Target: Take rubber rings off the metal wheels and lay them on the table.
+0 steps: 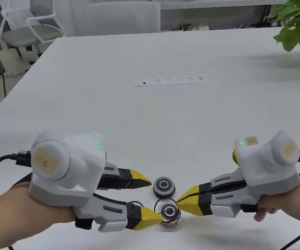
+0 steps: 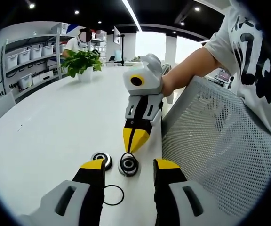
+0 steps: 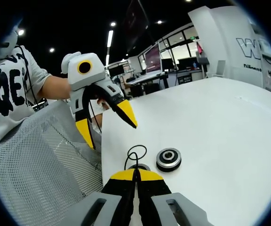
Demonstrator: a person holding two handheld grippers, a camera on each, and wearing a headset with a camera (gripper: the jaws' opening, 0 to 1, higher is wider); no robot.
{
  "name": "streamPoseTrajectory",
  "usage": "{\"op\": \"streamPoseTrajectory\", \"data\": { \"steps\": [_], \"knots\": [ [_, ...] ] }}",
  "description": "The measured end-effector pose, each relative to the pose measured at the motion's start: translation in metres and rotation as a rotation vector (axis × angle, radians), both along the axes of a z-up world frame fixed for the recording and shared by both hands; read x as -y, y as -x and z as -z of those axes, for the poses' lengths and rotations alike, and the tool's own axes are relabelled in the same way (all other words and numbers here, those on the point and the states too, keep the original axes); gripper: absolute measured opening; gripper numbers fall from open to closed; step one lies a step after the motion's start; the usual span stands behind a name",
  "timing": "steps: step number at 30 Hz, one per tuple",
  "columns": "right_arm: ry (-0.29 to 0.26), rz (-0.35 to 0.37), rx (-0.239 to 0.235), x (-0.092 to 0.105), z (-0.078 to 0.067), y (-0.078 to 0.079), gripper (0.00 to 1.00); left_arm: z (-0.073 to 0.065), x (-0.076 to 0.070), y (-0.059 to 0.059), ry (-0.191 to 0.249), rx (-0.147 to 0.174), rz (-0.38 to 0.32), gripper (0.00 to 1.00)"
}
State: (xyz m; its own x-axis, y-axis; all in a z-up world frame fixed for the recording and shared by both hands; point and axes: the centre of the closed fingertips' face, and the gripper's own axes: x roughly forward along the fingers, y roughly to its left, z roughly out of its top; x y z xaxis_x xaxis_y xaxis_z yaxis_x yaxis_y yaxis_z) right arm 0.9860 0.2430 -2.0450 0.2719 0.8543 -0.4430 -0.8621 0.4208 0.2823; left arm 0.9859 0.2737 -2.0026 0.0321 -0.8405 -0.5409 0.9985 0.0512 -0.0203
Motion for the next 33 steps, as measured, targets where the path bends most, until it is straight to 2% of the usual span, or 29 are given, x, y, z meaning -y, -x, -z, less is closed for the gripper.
{"op": "streamPoseTrajectory", "data": {
  "steps": [4,8,15,19,33],
  "knots": [
    [-0.004,0.000,0.000,0.000,-0.002,0.000,0.00,-0.009,-0.008,-0.007,0.029,0.002,-0.046,0.41],
    [-0.013,0.002,0.000,0.000,-0.005,-0.001,0.00,-0.015,-0.016,-0.009,0.042,0.006,-0.075,0.43],
    [-0.018,0.004,0.001,-0.001,-0.008,-0.001,0.00,-0.015,-0.023,-0.005,0.036,0.020,-0.078,0.49],
    [-0.019,0.001,0.003,-0.002,-0.010,-0.001,0.00,-0.019,-0.028,-0.005,0.054,0.015,-0.100,0.52],
    [-0.029,-0.016,0.016,-0.013,-0.021,-0.007,0.00,-0.024,-0.055,-0.012,0.069,0.024,-0.182,0.61]
  ]
}}
